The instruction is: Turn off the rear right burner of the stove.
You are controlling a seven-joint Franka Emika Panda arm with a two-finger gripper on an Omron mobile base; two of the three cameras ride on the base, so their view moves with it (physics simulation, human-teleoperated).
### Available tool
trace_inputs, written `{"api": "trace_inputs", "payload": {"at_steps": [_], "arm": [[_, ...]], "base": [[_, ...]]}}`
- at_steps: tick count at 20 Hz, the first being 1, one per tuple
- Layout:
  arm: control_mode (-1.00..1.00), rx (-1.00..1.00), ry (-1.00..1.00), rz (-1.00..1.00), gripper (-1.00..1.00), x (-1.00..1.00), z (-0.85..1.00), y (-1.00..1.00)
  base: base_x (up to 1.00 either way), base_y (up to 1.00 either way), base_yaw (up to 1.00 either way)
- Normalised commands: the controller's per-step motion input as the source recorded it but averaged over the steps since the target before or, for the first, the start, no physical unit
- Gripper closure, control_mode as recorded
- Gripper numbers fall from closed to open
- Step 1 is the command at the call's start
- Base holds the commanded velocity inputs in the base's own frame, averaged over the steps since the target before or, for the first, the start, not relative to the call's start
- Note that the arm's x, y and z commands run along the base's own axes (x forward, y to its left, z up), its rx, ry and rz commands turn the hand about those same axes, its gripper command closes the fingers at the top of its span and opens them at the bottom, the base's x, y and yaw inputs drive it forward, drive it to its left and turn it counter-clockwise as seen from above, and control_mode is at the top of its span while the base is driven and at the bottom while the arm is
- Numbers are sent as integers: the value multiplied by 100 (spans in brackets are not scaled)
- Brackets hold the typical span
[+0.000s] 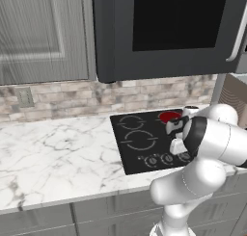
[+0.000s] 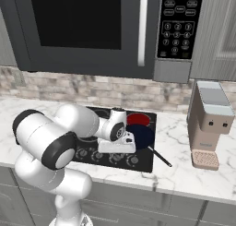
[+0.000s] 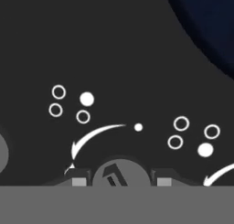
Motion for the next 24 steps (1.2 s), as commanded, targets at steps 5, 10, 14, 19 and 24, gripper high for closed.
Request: {"api": "trace_inputs", "payload": {"at_steps": [5, 10, 14, 19, 24], "arm": [[-100, 4, 0, -36, 100, -10, -11, 3], [-100, 3, 0, -37, 100, -11, -13, 9], [-100, 1, -1, -39, 100, -7, -12, 17], [-100, 3, 0, -43, 100, -8, -11, 16], [-100, 3, 0, -44, 100, -10, -12, 19]], "base": [[0, 0, 0], [0, 0, 0], [0, 0, 0], [0, 0, 0], [0, 0, 0]]}}
